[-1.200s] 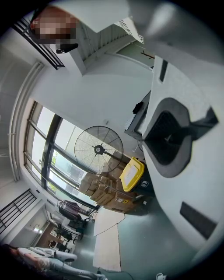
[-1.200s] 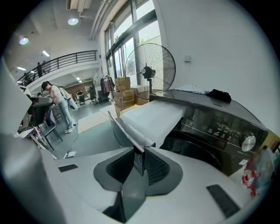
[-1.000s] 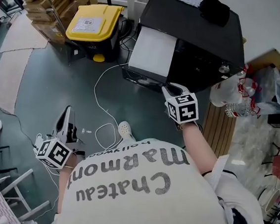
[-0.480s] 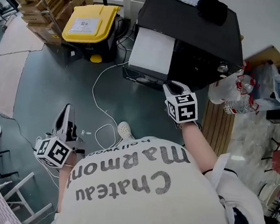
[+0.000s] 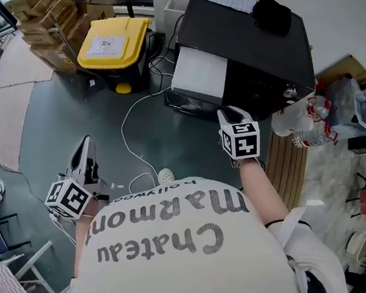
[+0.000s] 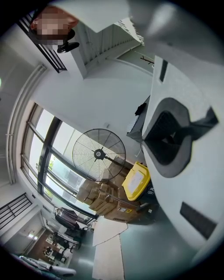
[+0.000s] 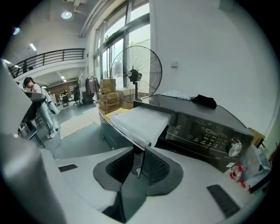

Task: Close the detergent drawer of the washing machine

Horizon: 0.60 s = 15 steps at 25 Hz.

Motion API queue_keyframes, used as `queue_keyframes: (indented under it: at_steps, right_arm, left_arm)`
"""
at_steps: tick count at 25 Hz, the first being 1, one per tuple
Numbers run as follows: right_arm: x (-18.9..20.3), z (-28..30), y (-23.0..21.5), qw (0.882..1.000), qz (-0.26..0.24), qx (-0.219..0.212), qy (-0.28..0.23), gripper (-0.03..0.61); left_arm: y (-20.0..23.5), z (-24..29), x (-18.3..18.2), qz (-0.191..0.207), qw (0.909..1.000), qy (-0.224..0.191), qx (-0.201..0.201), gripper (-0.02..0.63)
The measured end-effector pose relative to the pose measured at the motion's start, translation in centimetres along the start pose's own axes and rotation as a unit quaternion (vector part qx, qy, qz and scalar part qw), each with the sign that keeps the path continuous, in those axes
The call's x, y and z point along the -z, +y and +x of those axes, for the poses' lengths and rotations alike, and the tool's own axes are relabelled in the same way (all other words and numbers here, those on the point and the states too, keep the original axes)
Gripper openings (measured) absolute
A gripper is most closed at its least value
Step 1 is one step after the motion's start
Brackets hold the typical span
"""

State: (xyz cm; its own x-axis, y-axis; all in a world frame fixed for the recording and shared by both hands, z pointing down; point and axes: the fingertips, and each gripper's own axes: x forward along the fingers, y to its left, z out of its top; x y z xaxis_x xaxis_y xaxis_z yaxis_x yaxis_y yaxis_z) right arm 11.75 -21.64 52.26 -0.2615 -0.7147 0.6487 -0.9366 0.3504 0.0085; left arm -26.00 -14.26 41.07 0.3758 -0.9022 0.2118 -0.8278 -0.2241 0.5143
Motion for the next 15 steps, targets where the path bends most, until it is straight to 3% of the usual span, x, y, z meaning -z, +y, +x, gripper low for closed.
queue_keyframes:
  at_steps: [15]
  right_arm:
    - [-0.2,0.7,-1.0,0.999,0.019,0.043,-0.009,0.098]
  left_arm:
    - [0.9,5.0,-2.4,0.02,0.998,0.013,0.058,0.008]
